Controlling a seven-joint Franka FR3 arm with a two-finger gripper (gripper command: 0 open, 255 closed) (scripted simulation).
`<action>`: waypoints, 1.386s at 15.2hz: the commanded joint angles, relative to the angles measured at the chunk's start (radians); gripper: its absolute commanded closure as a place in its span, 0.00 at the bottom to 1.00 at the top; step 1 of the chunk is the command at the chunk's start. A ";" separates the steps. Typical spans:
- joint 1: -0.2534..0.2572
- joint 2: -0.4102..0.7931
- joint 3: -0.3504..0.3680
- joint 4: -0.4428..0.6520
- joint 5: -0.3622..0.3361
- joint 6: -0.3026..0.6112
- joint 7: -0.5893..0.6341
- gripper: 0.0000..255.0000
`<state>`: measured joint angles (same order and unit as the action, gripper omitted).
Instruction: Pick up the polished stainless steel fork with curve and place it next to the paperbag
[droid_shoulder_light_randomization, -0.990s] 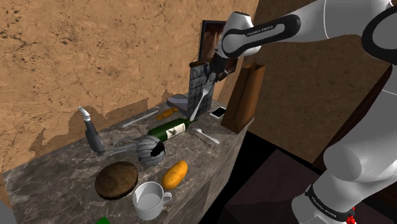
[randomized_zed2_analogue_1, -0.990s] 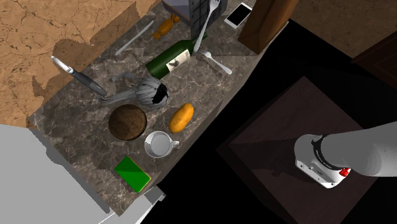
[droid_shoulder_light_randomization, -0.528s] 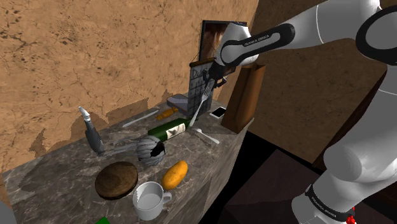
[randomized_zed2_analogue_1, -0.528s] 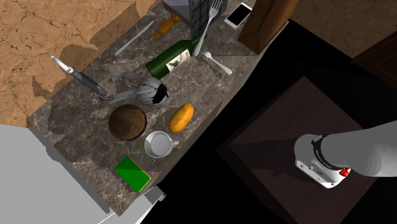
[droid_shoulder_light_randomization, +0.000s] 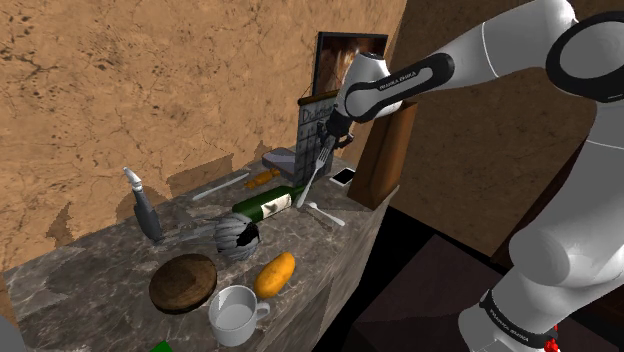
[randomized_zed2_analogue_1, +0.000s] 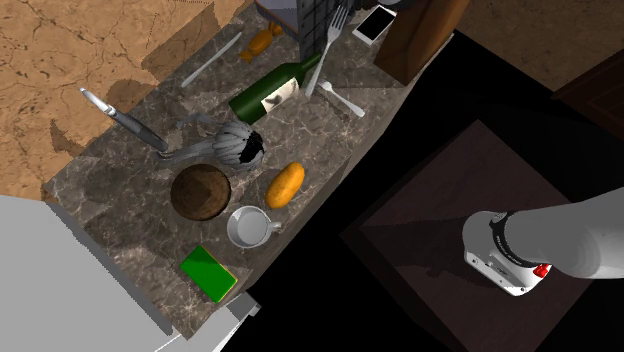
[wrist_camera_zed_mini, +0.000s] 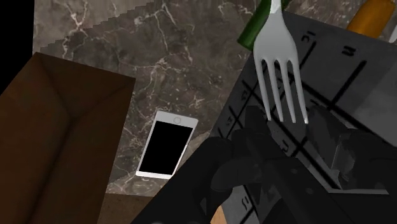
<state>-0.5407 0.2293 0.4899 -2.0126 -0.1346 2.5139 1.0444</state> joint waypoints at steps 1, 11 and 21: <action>0.003 0.013 -0.005 -0.013 -0.012 0.025 0.007 1.00; 0.033 0.098 -0.043 -0.047 -0.087 0.136 0.058 1.00; 0.079 0.195 -0.102 -0.059 -0.167 0.240 0.115 1.00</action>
<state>-0.4674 0.4168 0.3934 -2.0655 -0.2938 2.7421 1.1524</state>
